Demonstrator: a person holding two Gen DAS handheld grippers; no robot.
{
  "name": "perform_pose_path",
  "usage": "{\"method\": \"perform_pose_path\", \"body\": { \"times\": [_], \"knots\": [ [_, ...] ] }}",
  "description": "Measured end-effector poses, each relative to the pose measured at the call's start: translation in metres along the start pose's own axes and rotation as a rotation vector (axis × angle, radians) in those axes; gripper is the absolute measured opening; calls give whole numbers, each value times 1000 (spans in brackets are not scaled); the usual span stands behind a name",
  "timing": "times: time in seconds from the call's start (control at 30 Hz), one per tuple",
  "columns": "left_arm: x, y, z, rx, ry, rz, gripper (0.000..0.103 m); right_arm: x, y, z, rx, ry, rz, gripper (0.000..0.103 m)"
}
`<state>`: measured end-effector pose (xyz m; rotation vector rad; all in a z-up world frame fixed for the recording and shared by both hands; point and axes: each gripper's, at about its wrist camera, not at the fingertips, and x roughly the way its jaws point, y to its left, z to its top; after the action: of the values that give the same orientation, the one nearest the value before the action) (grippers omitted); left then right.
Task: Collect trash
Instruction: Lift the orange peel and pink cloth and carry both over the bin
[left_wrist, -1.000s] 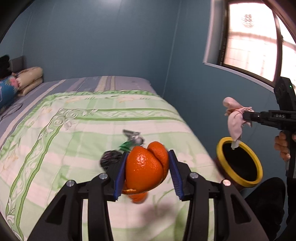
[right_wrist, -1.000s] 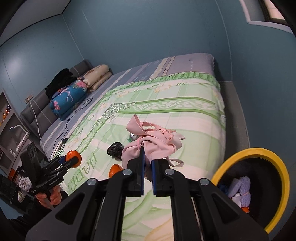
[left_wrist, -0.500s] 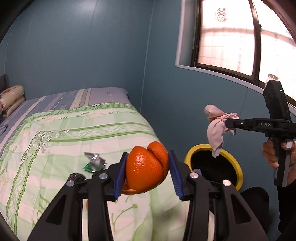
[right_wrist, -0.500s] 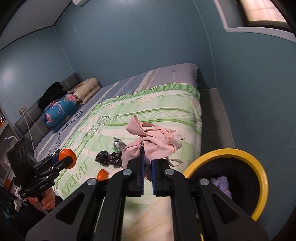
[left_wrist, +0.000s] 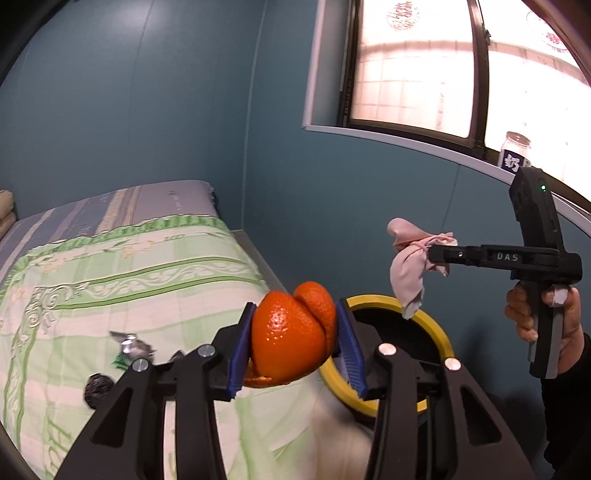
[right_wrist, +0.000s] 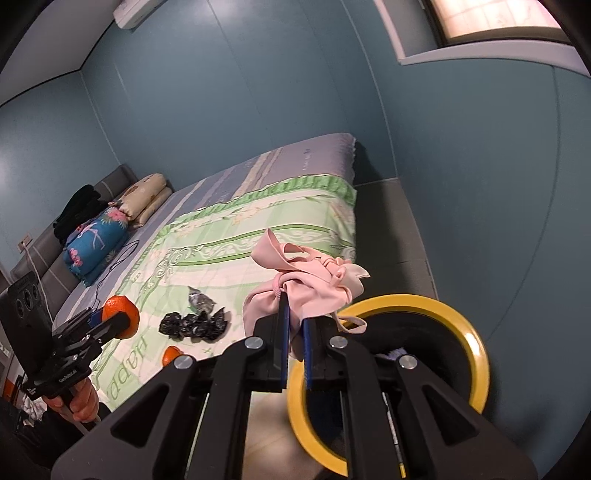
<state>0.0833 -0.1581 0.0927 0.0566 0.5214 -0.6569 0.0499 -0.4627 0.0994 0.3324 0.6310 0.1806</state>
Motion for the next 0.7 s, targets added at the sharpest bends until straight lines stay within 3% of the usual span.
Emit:
{"method": "perform_pose_path", "body": {
  "times": [0.7],
  "knots": [
    [82, -62, 3, 77, 65, -104, 41, 5, -68, -23, 62, 13, -159, 5]
  ]
}}
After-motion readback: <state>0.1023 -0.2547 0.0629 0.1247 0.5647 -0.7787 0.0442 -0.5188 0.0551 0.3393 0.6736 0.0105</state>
